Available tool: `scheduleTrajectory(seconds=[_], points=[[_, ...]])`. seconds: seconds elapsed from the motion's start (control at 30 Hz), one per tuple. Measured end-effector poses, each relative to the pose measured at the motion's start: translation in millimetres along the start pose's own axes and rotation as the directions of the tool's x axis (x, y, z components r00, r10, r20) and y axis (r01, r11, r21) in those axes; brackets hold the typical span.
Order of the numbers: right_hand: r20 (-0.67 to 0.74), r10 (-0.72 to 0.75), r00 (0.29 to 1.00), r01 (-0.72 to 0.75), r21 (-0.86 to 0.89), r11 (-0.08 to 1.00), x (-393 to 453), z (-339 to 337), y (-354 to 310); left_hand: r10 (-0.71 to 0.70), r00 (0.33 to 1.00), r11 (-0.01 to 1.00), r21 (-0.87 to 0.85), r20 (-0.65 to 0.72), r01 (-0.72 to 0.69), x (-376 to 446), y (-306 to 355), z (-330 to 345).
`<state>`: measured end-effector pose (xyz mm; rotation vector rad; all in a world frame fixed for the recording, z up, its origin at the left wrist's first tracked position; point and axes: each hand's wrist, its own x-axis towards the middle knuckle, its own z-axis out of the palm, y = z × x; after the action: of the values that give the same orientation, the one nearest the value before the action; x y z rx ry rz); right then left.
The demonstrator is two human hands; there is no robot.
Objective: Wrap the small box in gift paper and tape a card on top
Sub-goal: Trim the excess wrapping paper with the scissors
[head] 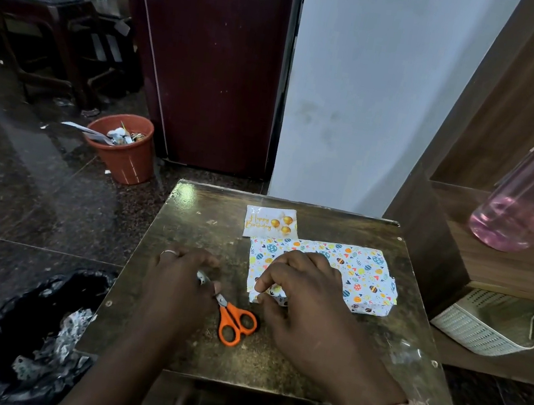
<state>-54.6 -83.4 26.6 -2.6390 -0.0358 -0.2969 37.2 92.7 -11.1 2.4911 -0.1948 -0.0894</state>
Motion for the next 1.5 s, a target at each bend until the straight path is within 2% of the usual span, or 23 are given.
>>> scheduleTrajectory(seconds=[0.13,0.23,0.33,0.5,0.67,0.8,0.9,1.0,1.07,1.2,1.3,1.43,1.5], points=[[0.000,0.005,1.000,-0.005,0.002,1.000,0.2,0.1,-0.5,0.016,0.999,0.995,-0.099,-0.031,-0.019,-2.3,3.1,-1.0],[0.007,0.004,1.000,-0.004,0.002,1.000,0.0,-1.3,-0.7,0.021,0.998,0.995,-0.101,-0.059,-0.027,-0.6,0.9,-4.6],[0.010,0.012,1.000,-0.012,-0.001,1.000,0.1,-2.2,0.0,0.018,0.997,0.998,-0.063,-0.079,-0.023,2.2,-2.9,-5.9],[-0.014,0.001,1.000,-0.001,-0.003,1.000,1.0,-0.4,1.1,-0.037,0.999,0.990,0.132,-0.014,0.038,-9.0,9.1,2.8],[-0.034,0.006,0.999,-0.007,-0.028,1.000,-0.9,0.9,5.6,-0.037,0.999,0.994,0.103,0.035,0.033,-9.2,13.0,3.0],[0.072,0.021,0.997,-0.008,-0.170,0.985,-2.9,2.4,11.6,0.018,0.997,1.000,0.012,0.075,-0.019,-5.8,8.3,-3.9],[0.059,0.037,0.998,-0.025,-0.191,0.981,-2.5,3.7,13.3,0.004,0.995,0.993,-0.115,0.101,0.007,-0.3,2.8,-10.3],[0.060,0.065,0.996,-0.051,-0.215,0.975,-1.4,1.1,13.7,-0.033,0.993,0.940,-0.335,0.112,0.069,5.7,-1.5,-22.0],[0.044,0.076,0.996,-0.066,-0.196,0.978,-2.5,-1.6,14.9,-0.047,0.993,0.923,-0.375,0.105,0.084,9.4,-5.9,-31.9],[0.042,0.066,0.997,-0.058,-0.174,0.983,-4.3,-4.2,14.7,-0.080,0.977,0.939,-0.313,0.197,0.140,11.5,-16.9,-44.4],[0.035,0.058,0.998,-0.051,-0.163,0.985,-3.1,-4.5,11.9,-0.023,0.964,0.969,-0.230,0.264,0.086,7.6,-20.1,-44.9],[0.045,0.067,0.997,-0.057,-0.180,0.982,-4.4,-4.9,7.5,-0.002,0.968,0.978,-0.199,0.252,0.054,2.1,-20.6,-50.3],[0.035,0.090,0.995,-0.081,-0.202,0.976,-4.1,-5.9,6.8,-0.013,0.979,0.975,-0.216,0.204,0.058,0.5,-21.1,-53.5]])
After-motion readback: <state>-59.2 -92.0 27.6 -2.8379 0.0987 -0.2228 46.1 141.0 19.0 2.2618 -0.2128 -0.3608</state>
